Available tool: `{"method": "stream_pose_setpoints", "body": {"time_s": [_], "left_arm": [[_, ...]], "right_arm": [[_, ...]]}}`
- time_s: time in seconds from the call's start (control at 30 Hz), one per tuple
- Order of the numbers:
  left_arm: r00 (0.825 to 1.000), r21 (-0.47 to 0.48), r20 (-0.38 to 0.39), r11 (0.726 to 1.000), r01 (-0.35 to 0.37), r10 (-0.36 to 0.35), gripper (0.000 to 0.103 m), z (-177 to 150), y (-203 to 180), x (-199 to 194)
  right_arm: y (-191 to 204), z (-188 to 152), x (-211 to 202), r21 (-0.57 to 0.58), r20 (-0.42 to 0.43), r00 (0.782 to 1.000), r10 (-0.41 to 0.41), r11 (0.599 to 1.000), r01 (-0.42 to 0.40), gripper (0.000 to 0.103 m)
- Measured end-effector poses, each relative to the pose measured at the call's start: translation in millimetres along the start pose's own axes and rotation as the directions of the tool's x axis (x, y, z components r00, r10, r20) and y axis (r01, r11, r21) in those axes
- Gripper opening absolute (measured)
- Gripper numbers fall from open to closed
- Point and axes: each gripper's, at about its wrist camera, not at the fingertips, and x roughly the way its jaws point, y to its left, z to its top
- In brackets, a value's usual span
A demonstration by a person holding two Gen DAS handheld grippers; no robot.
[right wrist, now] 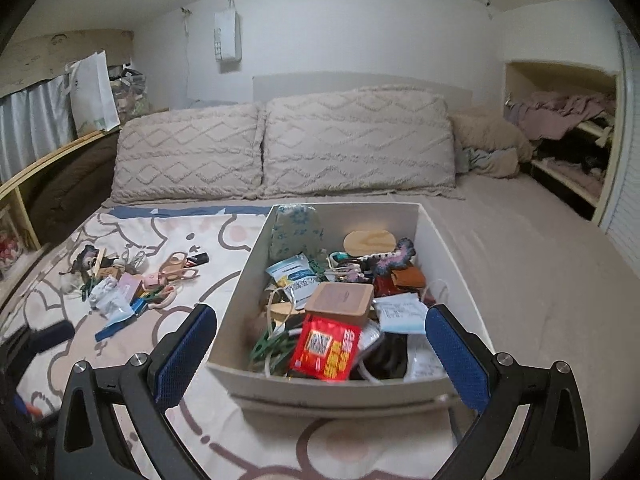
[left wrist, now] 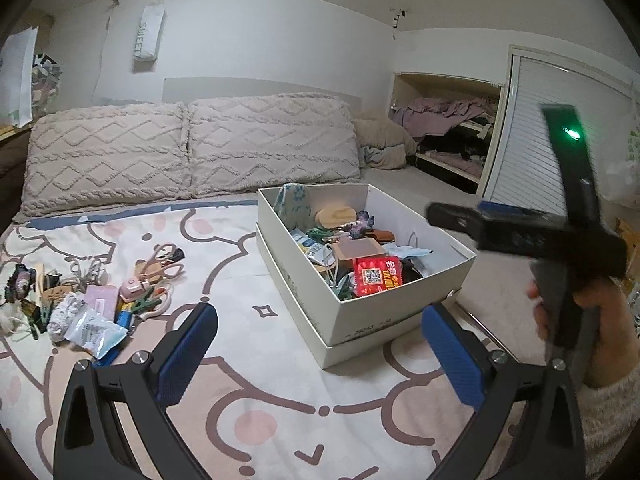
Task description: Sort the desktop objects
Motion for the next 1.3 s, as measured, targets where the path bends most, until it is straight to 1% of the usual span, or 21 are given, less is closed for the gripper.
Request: {"method": "stream_pose_setpoints", "body": {"time_s": [0.13, 0.27, 0.47, 0.6, 0.73, 0.9, 1.07, 1.3], "left_arm": [[1.000, 0.001, 0.010, 1.000, -0.011, 0.011, 0.103, -2, 2, -12], [1.000, -0.011, 0.018, 1.000, -0.016, 0.016, 0.103, -4, 6, -23], [0.999, 0.000, 0.037, 0.999, -0.036, 0.036, 0.103, -7, 9, -42], [0.998, 0.007, 0.042, 0.999, -0.050, 0.049, 0.103, -10, 9, -52], [0.997, 0.017, 0.047, 0.998, -0.061, 0.060, 0.103, -14, 10, -62], [0.996, 0.023, 0.055, 0.997, -0.073, 0.071, 0.103, -20, 14, -75], [0.994, 0.026, 0.058, 0.996, -0.090, 0.088, 0.103, -26, 17, -89], [0.992, 0.026, 0.065, 0.994, -0.107, 0.105, 0.103, -35, 25, -105]], "right_arm": [[6, -12, -24, 0.015, 0.022, 1.000, 0.021, 1.000, -0.021, 0.103], [12, -24, -44, 0.021, 0.050, 0.999, 0.007, 1.000, -0.008, 0.103], [28, -45, -70, 0.015, 0.080, 0.997, -0.001, 1.000, 0.000, 0.103], [38, -55, -83, 0.000, 0.095, 0.995, -0.019, 1.000, 0.019, 0.103], [48, -63, -95, -0.001, 0.110, 0.994, -0.019, 1.000, 0.020, 0.103], [60, -72, -107, -0.002, 0.127, 0.991, -0.035, 0.999, 0.036, 0.103], [70, -80, -114, 0.012, 0.130, 0.991, -0.026, 1.000, 0.024, 0.103], [81, -91, -120, 0.019, 0.129, 0.990, -0.054, 0.998, 0.052, 0.103]]}}
